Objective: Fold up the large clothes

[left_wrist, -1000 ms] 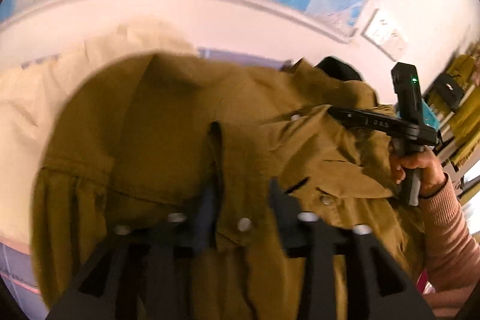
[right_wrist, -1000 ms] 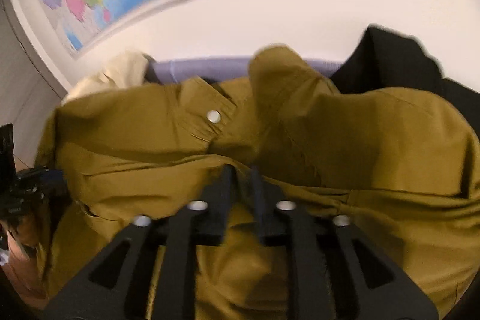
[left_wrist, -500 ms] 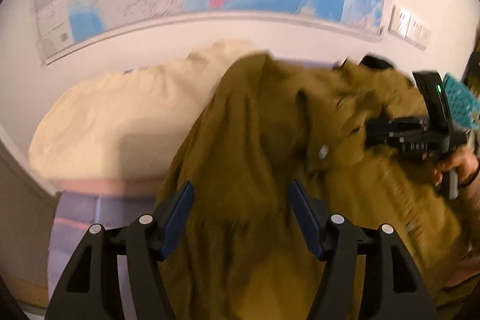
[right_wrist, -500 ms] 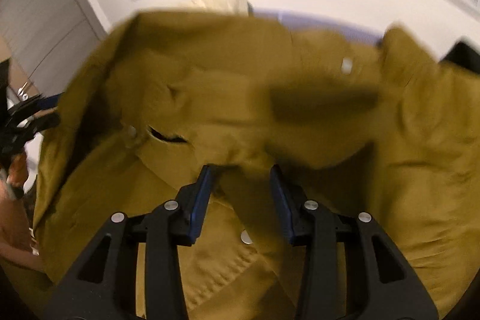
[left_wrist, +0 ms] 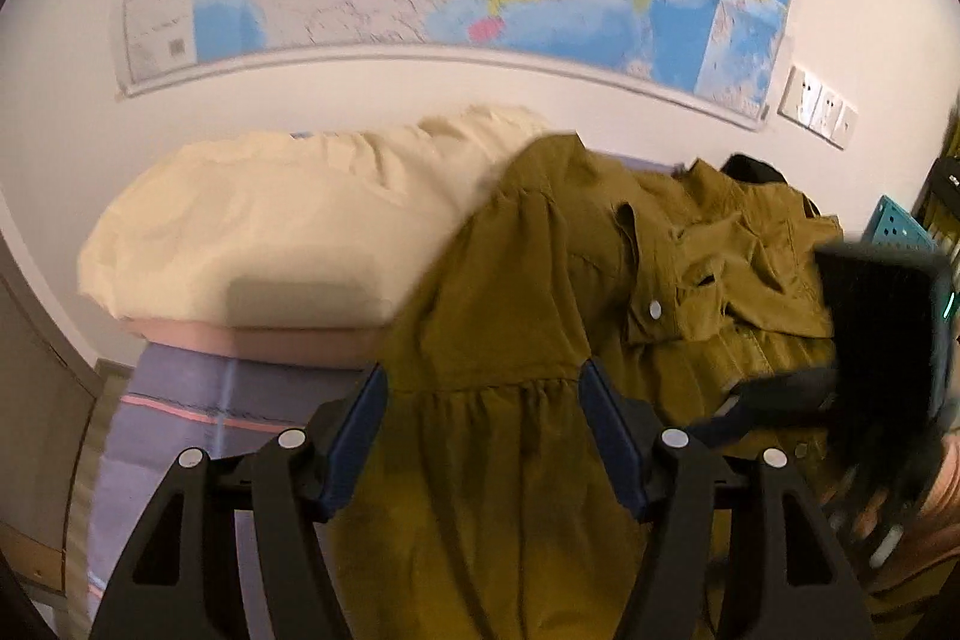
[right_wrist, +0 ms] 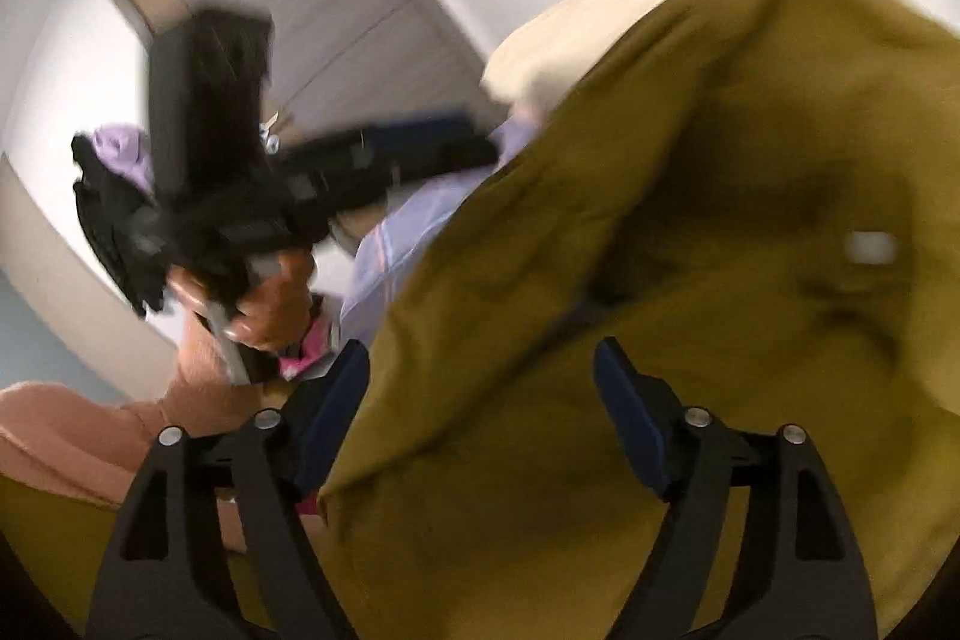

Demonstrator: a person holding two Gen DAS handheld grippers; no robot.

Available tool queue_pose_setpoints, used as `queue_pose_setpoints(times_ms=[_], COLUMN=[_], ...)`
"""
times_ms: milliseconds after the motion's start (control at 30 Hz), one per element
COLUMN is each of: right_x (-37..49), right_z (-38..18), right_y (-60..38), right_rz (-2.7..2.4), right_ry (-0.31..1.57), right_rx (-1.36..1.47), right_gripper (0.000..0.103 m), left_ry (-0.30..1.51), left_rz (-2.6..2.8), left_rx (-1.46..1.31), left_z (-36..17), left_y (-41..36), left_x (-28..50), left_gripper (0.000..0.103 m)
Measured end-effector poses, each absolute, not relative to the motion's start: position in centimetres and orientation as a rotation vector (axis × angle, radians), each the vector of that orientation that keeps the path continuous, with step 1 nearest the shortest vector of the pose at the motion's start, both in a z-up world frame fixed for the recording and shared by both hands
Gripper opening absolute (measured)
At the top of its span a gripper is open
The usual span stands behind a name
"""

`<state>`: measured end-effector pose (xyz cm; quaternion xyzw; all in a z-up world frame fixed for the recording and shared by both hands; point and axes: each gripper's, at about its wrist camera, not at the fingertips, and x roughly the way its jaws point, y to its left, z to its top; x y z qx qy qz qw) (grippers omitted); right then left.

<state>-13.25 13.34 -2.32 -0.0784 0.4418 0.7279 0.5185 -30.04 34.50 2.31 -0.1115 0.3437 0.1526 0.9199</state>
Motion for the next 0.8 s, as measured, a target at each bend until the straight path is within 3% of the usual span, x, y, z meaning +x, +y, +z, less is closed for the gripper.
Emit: queue_pose_setpoints(times_ms=[33, 100, 133, 167, 533, 667, 800], right_x=[-14.0, -14.8, -15.3, -15.4, -7.8, -4.9, -0.5], right_z=[-3.1, -4.4, -4.5, -4.1, 14.7, 16.3, 12.1], right_y=[14.3, 15.4, 16.0, 16.1, 5.4, 1.2, -1.6], right_rz=[1.750, 1.779, 1.816, 1.839, 1.761, 1.568, 1.342], right_ry=[1.091, 1.161, 1.189, 1.192, 0.816, 0.795, 0.888], right_rx=[-0.199, -0.182, -0.165, -0.148, -0.171, -0.246, -0.319], right_gripper=[0.078, 0.058, 0.025, 0.003, 0.004, 0.008, 0.012], left_ry=[0.698, 0.679, 0.671, 0.664, 0.476, 0.510, 0.628], left_rz=[0.314, 0.321, 0.324, 0.325, 0.237, 0.153, 0.034], left_rx=[-0.229, -0.230, -0.230, -0.230, -0.225, -0.197, -0.178], left_z=[2.6, 3.3, 3.5, 3.8, 10.6, 9.9, 6.4], left_y=[34.5, 34.9, 35.0, 35.1, 35.5, 33.6, 30.9], left_x=[-30.4, -31.2, -31.5, -31.7, -33.4, -30.5, -25.5], left_gripper=[0.064, 0.064, 0.064, 0.064, 0.067, 0.069, 0.069])
